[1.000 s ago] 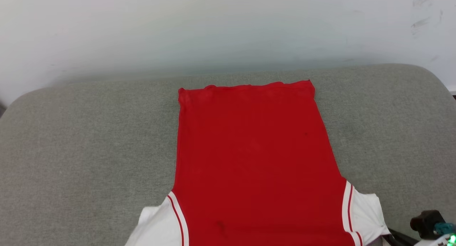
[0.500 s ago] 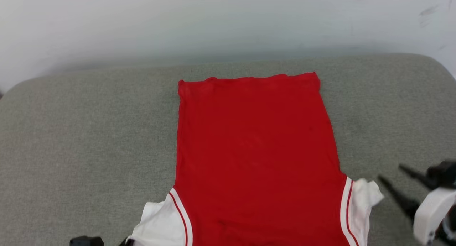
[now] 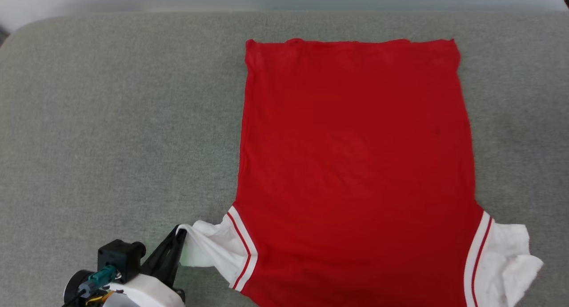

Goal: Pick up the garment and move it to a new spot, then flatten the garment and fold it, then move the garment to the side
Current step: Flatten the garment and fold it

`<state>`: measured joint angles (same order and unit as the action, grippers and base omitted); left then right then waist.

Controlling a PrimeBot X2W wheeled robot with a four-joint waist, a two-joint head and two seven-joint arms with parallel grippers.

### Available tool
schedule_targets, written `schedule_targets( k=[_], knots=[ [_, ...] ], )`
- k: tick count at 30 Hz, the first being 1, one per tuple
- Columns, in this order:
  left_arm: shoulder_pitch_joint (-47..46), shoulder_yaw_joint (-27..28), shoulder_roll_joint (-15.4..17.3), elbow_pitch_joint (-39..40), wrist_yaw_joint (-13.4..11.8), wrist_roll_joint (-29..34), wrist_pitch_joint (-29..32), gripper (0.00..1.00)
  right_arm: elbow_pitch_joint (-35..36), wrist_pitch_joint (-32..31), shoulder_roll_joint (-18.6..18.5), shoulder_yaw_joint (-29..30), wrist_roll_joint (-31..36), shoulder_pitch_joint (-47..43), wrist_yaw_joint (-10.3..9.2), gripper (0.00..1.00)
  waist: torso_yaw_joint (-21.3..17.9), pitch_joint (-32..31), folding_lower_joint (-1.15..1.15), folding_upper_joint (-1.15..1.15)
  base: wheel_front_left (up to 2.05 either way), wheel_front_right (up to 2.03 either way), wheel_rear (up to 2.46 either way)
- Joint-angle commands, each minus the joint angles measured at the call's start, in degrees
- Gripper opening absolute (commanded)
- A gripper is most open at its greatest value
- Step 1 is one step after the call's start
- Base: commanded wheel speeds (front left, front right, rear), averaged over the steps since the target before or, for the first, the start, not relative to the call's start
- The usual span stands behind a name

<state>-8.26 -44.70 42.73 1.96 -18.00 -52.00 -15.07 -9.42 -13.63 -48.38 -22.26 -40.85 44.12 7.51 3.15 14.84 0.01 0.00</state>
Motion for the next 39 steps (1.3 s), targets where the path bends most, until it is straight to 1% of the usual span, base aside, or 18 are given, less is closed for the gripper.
schedule_targets(
  k=[1,4,6,8,11,14,17,20,22,26,30,31,32,34,36,39],
  knots=[
    [-1.85,0.22,-0.55,1.04,-0.5,1.18,-0.14,0.0,-0.78,-5.21,1.0,-1.15,-0.2,5.5,-0.04,1.0,4.17,5.88,-0.01,0.0,0.0,0.0,0.0],
    [-3.56,-0.05,-1.11,2.48,-0.68,2.75,-0.14,0.0,-2.55,-18.29,0.43,-5.5,-2.68,11.83,-0.04,1.0,5.93,9.26,-0.01,0.0,0.0,0.0,0.0],
    [-4.75,-0.14,-1.43,3.23,-0.98,3.73,-0.14,0.0,-4.9,-27.26,0.23,-6.6,-5.46,16.25,-0.05,1.0,7.13,11.3,-0.01,0.0,0.0,0.0,0.0],
    [-5.86,-0.2,-1.78,3.9,-1.28,4.85,-0.14,0.0,-7.11,-34.84,0.44,-7.67,-5.56,20.19,-0.04,1.0,8.21,13.38,-0.01,0.0,0.0,0.0,0.0],
    [-7.34,-0.13,-2.5,4.92,-1.74,6.24,-0.14,0.0,-11.17,-43.9,2.02,-7.97,-4.33,24.74,-0.04,1.0,9.38,16.39,-0.01,0.0,0.0,0.0,0.0],
    [-8.28,0.23,-3.1,5.93,-2.06,7.23,-0.14,0.0,-14.48,-49.98,4.31,-6.95,-2.1,28.53,-0.03,1.0,10.1,19.42,-0.01,0.0,0.0,0.0,0.0],
    [-9.23,0.29,-3.81,6.54,-1.93,8.0,-0.12,0.0,-17.27,-52.72,6.47,-5.74,0.82,30.23,-0.04,1.0,10.77,21.96,-0.01,0.0,0.0,0.0,0.0],
    [-9.97,0.18,-4.26,6.61,-1.49,8.29,-0.07,0.0,-18.69,-53.04,7.95,-4.74,2.65,30.54,-0.03,1.0,11.25,23.43,-0.01,0.0,0.0,0.0,0.0],
    [-10.6,0.15,-4.69,6.33,-1.46,8.64,0.06,0.0,-20.07,-53.16,9.0,-3.79,3.68,29.26,-0.03,1.0,11.58,24.52,-0.01,0.0,0.0,0.0,0.0],
    [-11.69,-0.12,-5.65,5.63,-1.29,9.22,0.33,0.0,-22.18,-53.19,10.11,-4.23,4.36,23.56,-0.03,1.0,11.85,25.65,-0.01,0.0,0.0,0.0,0.0],
    [-11.98,-0.37,-6.21,4.78,-0.92,9.43,0.46,0.0,-22.34,-52.51,9.72,-4.16,4.67,20.64,-0.04,1.0,11.76,25.39,-0.01,0.0,0.0,0.0,0.0],
    [-11.93,-0.46,-6.18,4.52,-0.97,9.45,0.46,0.0,-21.79,-51.9,9.49,-4.05,4.84,20.69,-0.03,0.04,11.7,25.01,-0.01,0.0,0.0,0.0,0.0],
    [-11.74,-0.42,-6.12,4.33,-0.94,9.46,0.46,0.0,-21.55,-51.4,9.55,-3.47,4.49,20.96,-0.03,0.0,11.55,24.46,-0.01,0.0,0.0,0.0,0.0],
    [-11.02,-0.19,-5.88,4.09,-1.1,9.32,0.41,0.0,-20.52,-49.8,9.39,-3.35,4.93,21.68,-0.03,0.0,11.1,23.06,-0.01,0.0,0.0,0.0,0.0],
    [-10.03,0.03,-5.63,4.05,-1.33,9.18,0.23,0.0,-19.64,-48.4,8.37,-3.8,5.1,22.13,-0.04,0.0,10.58,21.14,-0.01,0.0,0.0,0.0,0.0],
    [-8.89,0.22,-5.32,4.28,-1.55,8.95,0.05,0.0,-17.9,-45.66,7.23,-4.85,3.93,22.2,-0.03,0.0,9.7,17.55,-0.01,0.0,0.0,0.0,0.0]
  ],
)
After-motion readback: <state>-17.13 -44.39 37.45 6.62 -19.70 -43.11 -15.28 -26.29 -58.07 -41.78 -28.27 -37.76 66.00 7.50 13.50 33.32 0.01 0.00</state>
